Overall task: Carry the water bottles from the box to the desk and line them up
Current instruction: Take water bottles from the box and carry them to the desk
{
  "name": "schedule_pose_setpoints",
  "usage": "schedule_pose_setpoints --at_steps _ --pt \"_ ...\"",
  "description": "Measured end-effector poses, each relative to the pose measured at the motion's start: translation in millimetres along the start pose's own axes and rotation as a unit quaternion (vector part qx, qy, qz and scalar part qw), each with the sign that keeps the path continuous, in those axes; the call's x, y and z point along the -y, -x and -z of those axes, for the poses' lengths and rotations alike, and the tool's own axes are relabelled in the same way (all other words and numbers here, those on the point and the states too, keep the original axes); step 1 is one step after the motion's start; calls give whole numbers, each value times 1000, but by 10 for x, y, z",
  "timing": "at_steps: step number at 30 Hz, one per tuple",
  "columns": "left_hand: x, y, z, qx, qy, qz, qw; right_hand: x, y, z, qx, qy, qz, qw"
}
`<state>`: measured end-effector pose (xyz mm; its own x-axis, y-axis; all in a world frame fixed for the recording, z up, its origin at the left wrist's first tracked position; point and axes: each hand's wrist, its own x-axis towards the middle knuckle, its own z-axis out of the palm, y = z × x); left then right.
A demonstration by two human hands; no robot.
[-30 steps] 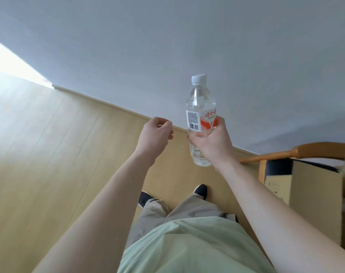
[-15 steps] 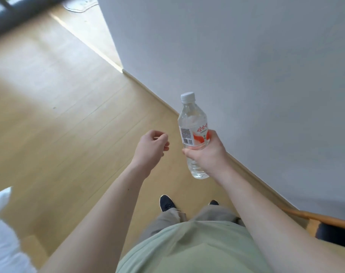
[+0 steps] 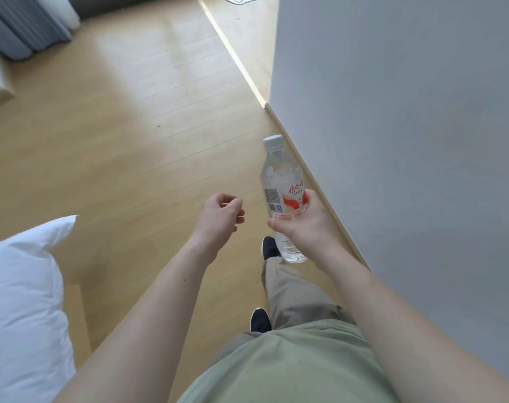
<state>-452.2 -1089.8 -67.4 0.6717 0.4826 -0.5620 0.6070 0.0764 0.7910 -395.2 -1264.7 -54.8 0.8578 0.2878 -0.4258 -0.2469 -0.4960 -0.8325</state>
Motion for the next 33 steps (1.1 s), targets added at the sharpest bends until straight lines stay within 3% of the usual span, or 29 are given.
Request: schedule_pose_setpoints --at_steps 9,18,33 --pt "-647 -1155 405 -78 38 43 995 807 -1430 -351 104 42 32 993" --pt "-944 -1817 1018 -168 88 72 979 1573 -2491 -783 172 79 55 980" --pt "-1095 -3093 2844 -233 159 92 955 2791 -3592 -2585 248 144 96 953"
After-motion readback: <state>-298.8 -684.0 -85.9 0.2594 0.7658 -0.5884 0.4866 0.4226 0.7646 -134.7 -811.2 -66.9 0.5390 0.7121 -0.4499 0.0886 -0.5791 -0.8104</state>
